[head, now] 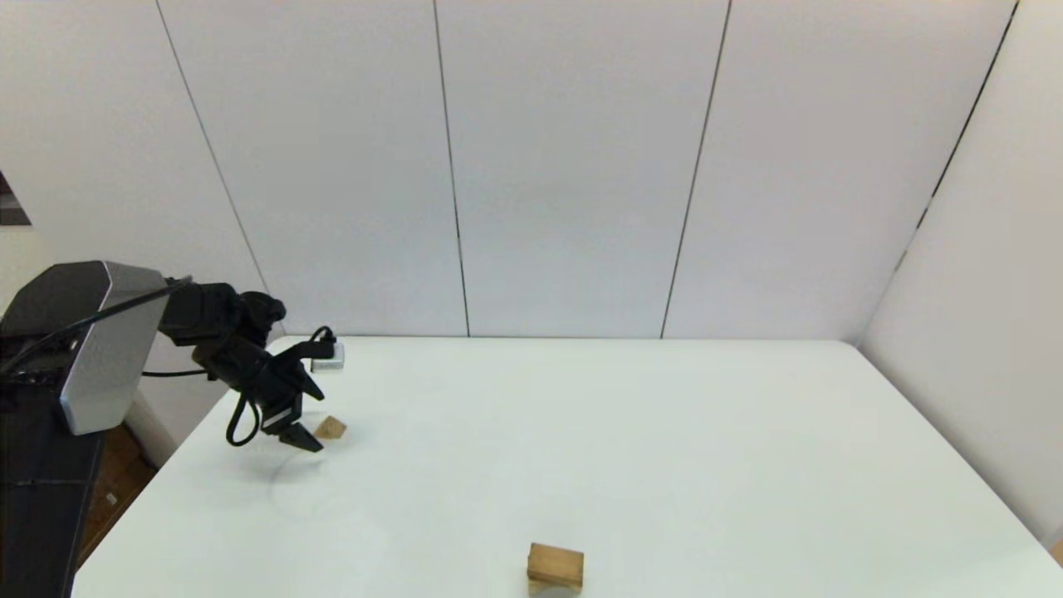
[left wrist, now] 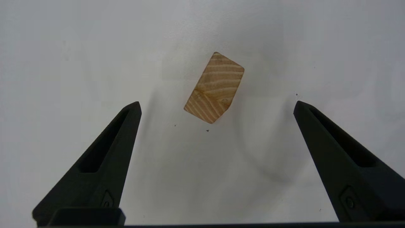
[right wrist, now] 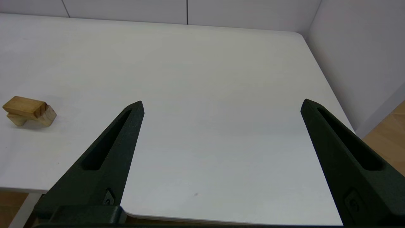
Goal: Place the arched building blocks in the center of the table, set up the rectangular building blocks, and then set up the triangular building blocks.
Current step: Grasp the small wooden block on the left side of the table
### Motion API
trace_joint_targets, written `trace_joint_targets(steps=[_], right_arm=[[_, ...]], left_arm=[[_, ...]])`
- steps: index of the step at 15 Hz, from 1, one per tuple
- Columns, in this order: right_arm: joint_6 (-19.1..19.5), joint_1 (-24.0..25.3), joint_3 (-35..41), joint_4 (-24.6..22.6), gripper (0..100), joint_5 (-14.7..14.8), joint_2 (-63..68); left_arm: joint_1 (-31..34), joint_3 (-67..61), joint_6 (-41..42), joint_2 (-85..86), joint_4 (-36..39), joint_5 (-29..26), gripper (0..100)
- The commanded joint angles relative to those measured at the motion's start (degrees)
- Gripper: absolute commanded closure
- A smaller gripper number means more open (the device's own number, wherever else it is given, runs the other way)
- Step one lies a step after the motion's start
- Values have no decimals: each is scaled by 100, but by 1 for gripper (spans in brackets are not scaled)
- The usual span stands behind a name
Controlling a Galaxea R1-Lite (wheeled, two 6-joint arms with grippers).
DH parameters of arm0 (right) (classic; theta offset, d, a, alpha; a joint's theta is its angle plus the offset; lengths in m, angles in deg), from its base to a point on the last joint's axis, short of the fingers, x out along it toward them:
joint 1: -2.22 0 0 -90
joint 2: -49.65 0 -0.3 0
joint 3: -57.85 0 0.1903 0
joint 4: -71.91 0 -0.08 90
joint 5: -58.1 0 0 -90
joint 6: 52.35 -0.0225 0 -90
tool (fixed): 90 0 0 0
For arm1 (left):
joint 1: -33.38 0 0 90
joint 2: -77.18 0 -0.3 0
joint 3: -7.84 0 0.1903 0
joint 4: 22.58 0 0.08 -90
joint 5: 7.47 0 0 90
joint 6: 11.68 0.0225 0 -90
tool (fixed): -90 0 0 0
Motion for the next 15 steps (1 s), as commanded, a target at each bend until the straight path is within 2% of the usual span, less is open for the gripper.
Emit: trace_joint_targets(steps=[1,15], right_arm=[[5,1,1,5,0,-4,-1],[5,1,1,5,0,-4,-1]], left_arm=[[42,262,134,-174,-225,-14,0],[7,402,29,-473,100,-110,0]])
